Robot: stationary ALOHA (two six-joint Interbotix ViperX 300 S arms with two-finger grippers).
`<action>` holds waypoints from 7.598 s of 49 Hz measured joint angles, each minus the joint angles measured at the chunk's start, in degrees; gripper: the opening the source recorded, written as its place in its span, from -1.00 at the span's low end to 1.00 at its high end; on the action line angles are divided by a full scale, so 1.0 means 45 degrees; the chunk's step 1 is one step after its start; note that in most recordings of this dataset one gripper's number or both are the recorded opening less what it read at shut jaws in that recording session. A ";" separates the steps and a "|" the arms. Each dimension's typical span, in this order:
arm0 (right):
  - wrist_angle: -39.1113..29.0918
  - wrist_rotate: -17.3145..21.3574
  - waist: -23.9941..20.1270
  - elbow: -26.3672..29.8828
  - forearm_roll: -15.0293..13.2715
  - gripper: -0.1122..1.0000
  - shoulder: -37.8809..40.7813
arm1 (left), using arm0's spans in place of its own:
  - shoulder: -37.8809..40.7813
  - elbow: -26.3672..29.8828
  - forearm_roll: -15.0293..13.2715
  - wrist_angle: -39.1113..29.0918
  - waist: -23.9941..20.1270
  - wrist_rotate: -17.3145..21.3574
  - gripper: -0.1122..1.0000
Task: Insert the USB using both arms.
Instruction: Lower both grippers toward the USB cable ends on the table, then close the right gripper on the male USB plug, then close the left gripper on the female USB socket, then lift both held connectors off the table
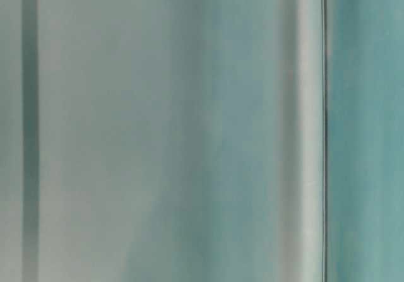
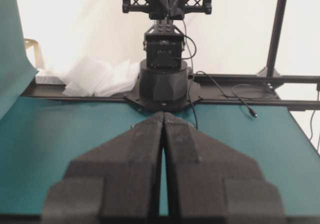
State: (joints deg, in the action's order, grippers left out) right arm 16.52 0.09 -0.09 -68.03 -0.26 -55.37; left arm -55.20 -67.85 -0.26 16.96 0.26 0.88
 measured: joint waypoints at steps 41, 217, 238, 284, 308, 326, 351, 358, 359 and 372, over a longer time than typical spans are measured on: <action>-0.4395 0.2129 -0.0117 0.1211 -0.0039 -0.79 0.0586 | 0.1934 0.1621 -0.0313 -0.4473 0.0000 -0.0469 -0.72; -0.8320 0.4844 -0.1680 0.3379 -0.0137 -0.26 1.1680 | 0.9453 0.3359 -0.0332 -0.7441 -0.0039 -0.0508 0.71; -0.8535 0.4844 -0.1719 0.3437 -0.0137 -0.28 1.1641 | 0.9883 0.3379 -0.0332 -0.7754 -0.0020 -0.0508 0.52; -0.9141 0.4824 -0.2051 0.3516 -0.0117 -0.45 1.1270 | 1.2109 0.4141 -0.0332 -0.6992 -0.0020 -0.0508 0.50; -0.9453 0.4824 -0.2480 0.4063 -0.0137 -0.45 1.1270 | 1.2324 0.4180 -0.0313 -0.6797 -0.0020 -0.0488 0.19; -1.0273 0.4824 -0.2637 0.4531 -0.0176 -0.45 1.0801 | 1.2715 0.4199 -0.0293 -0.6582 -0.0039 -0.0469 0.04; -1.1270 0.4844 -0.2637 0.4551 -0.0547 -0.45 0.9395 | 1.2910 0.4277 -0.0273 -0.6270 -0.0020 -0.0137 -0.29; -1.1465 0.4824 -0.2617 0.4668 -0.0781 -0.45 0.9160 | 1.2910 0.4277 -0.0273 -0.6270 -0.0020 -0.0059 -0.29; -1.1484 0.4824 -0.2617 0.4688 -0.0820 -0.45 0.9121 | 1.2910 0.4277 -0.0273 -0.6270 -0.0020 -0.0059 -0.29; -1.2109 0.5176 -0.2578 0.5059 -0.2090 -0.45 0.8105 | 1.2324 0.4668 -0.0391 -0.7910 0.0254 -0.0430 -0.29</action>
State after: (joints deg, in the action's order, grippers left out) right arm -37.97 23.38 -11.69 -45.26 -9.67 -18.90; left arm 0.26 -46.85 -2.02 -18.63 1.41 -1.05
